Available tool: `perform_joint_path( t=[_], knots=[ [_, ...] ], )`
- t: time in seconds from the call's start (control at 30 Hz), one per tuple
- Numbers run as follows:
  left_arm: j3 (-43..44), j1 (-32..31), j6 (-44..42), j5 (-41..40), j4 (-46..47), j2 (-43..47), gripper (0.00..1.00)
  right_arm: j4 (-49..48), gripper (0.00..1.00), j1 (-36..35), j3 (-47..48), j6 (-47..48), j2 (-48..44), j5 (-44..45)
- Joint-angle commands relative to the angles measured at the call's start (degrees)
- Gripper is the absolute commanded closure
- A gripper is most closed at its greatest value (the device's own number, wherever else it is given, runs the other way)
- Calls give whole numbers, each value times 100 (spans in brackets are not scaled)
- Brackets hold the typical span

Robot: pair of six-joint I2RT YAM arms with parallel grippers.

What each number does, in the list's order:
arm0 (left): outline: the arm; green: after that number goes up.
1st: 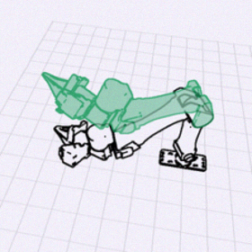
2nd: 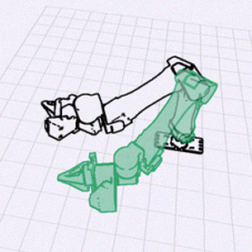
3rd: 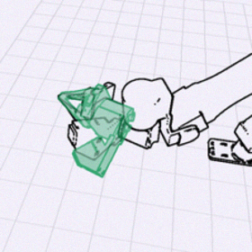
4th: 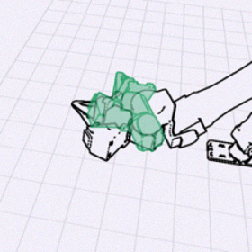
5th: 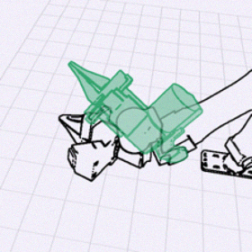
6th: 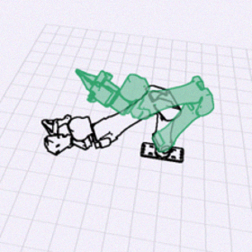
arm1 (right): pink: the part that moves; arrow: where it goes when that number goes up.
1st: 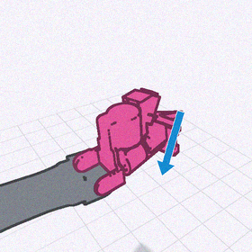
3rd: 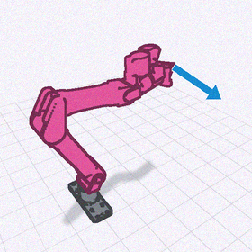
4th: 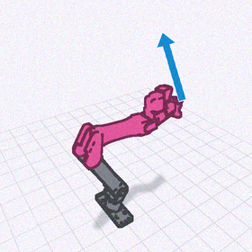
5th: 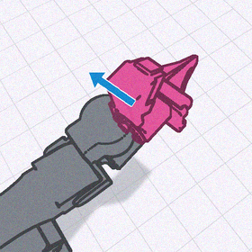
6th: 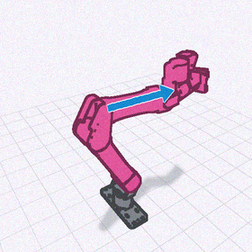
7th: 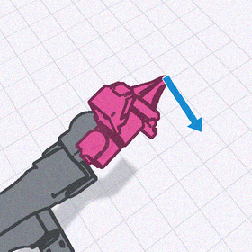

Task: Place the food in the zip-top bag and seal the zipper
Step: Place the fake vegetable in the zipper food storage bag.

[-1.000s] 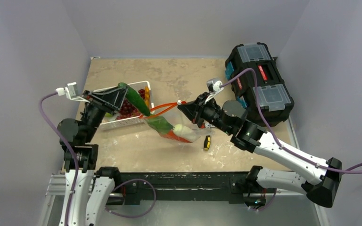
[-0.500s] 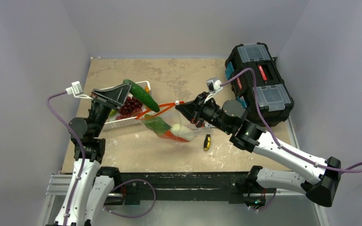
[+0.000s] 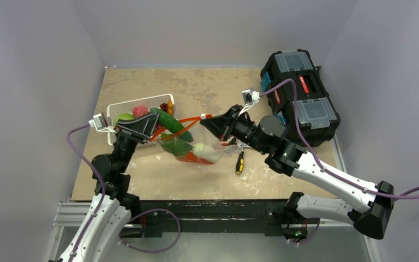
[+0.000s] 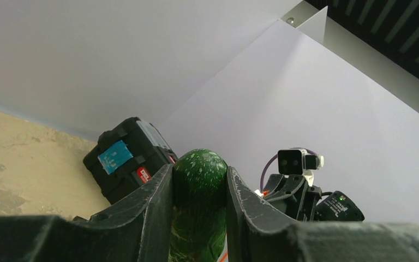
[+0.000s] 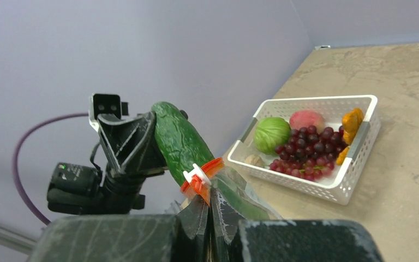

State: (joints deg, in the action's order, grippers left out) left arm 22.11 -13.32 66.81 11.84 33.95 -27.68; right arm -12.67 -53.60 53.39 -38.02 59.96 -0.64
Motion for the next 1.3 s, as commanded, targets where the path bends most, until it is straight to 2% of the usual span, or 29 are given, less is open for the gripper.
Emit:
perform_joint_path(
  t=[0.0,0.23,0.43,0.57,0.77,1.07,1.27],
  knots=[
    [-332,-185,4,-552,669,234,100,-764,100,7,177,-578,108,-47],
    [-723,-481,-31,-701,1881,-247,100,-1064,100,8,152,-1110,349,39],
    [-867,-969,-600,-1088,2084,-390,100,-1229,100,8,214,-1502,490,205],
    [-941,-1075,-576,-1086,2199,-555,100,-1275,100,7,405,-1545,659,169],
    [-1285,-1224,-459,-1295,2870,-895,100,-1417,100,8,440,-1610,688,194],
    [-1502,-1323,-607,-1149,2359,-737,99,-1353,100,8,445,-1572,677,307],
    [-1555,-1330,-604,-799,1409,-365,77,-1323,100,8,422,-1538,693,264]
  ],
)
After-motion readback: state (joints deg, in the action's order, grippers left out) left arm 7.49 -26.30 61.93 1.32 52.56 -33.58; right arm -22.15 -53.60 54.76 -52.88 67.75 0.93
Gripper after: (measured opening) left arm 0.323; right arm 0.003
